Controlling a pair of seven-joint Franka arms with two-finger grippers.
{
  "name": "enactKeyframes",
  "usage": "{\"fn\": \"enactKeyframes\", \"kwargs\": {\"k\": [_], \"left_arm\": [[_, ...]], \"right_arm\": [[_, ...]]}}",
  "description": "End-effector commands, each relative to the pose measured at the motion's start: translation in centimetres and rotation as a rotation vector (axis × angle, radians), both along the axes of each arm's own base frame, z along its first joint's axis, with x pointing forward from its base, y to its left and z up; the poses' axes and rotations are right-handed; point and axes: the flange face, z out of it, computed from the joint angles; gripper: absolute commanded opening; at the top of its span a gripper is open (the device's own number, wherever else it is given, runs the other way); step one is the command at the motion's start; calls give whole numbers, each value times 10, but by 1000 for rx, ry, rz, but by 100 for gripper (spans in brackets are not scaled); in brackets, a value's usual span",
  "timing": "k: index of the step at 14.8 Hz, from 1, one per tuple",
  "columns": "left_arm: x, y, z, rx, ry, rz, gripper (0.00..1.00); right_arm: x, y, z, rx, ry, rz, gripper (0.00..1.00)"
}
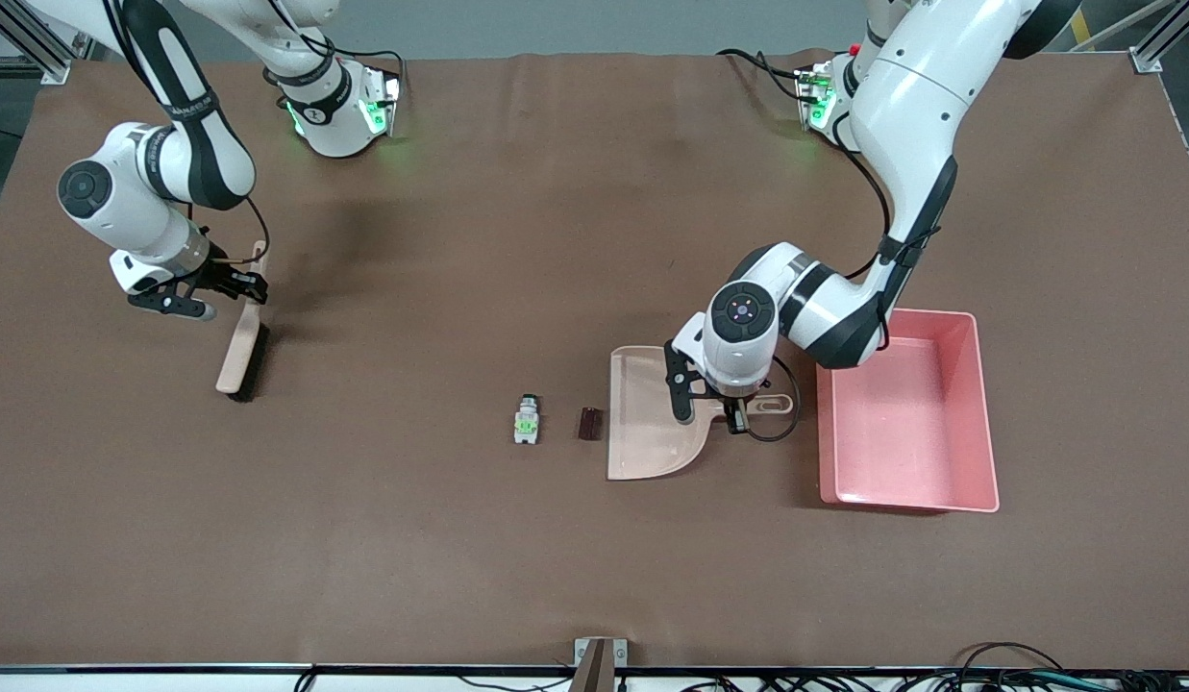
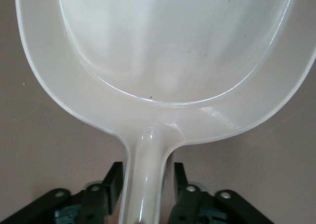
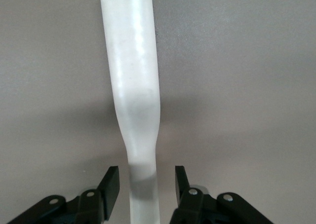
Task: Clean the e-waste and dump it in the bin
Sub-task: 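Lift the brush with the right gripper and carry it toward the components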
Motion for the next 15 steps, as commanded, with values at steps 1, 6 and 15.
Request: {"fn": "enactKeyframes", "kwargs": {"k": [1,6,15], "left_arm": [[2,-4,-1,14,-11,-4,43],[3,-5,-1,20,-16,-14,35],[3,-4,1,46,-31,-62,24]], "right_arm": [[-3,2,-6,0,-13,13,52],[-2,5,-5,0,-11,19,45],[-5,11,-2,6,14,26,40]]}}
